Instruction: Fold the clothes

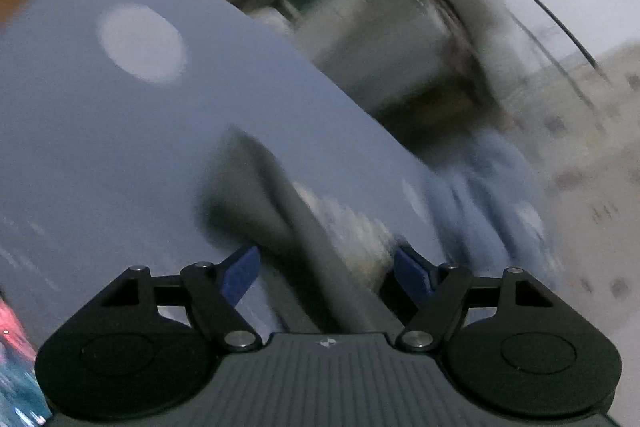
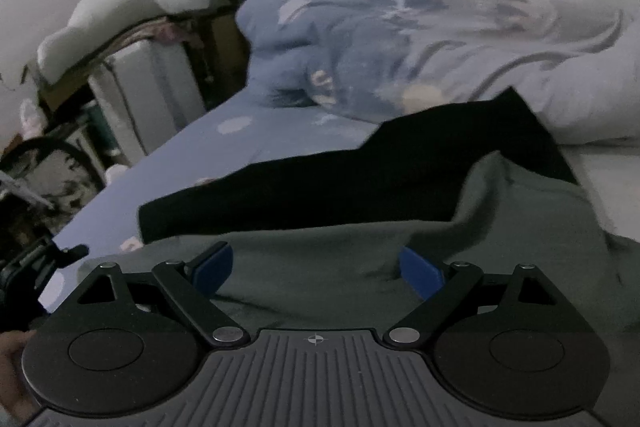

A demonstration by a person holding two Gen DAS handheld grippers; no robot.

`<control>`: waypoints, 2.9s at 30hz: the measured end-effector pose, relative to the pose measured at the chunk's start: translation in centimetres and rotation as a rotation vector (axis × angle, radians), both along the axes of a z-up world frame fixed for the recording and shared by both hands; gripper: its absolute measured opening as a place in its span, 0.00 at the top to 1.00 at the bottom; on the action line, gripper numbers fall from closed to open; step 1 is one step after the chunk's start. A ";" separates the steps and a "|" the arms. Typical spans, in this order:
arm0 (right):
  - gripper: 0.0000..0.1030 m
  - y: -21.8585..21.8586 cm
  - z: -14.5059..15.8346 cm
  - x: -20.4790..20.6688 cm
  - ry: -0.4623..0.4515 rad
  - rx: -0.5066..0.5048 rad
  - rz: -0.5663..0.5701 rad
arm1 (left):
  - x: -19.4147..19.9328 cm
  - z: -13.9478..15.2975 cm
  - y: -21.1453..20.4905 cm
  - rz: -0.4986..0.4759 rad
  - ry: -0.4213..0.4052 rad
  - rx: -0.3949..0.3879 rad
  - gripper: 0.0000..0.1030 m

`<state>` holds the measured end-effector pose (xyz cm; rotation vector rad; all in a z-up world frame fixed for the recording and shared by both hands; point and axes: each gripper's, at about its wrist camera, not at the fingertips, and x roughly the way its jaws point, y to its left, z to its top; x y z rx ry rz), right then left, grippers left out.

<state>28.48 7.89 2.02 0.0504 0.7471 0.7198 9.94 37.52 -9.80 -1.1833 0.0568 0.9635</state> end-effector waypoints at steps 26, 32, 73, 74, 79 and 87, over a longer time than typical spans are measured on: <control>0.10 -1.5 1.5 -2.0 0.058 0.097 0.009 | 7.5 6.7 -6.7 -0.494 0.080 0.506 0.91; 0.10 -8.6 0.2 -1.2 0.167 0.254 -0.077 | 9.9 7.0 -16.8 -0.772 0.032 0.597 0.91; 0.45 -14.6 -12.7 -0.6 0.338 0.156 0.050 | 7.4 1.6 -24.7 -1.384 0.132 0.369 0.38; 0.45 -14.3 -12.8 -0.8 0.327 0.148 0.072 | 7.6 1.3 -23.9 -1.363 0.122 0.314 0.38; 0.57 -12.8 -13.3 -1.9 0.275 0.110 0.182 | 7.6 1.2 -21.2 -1.253 0.085 0.181 0.38; 0.95 -10.4 -13.2 -5.0 0.088 -0.053 0.320 | 9.8 -1.7 -20.4 -1.267 0.037 -0.045 0.38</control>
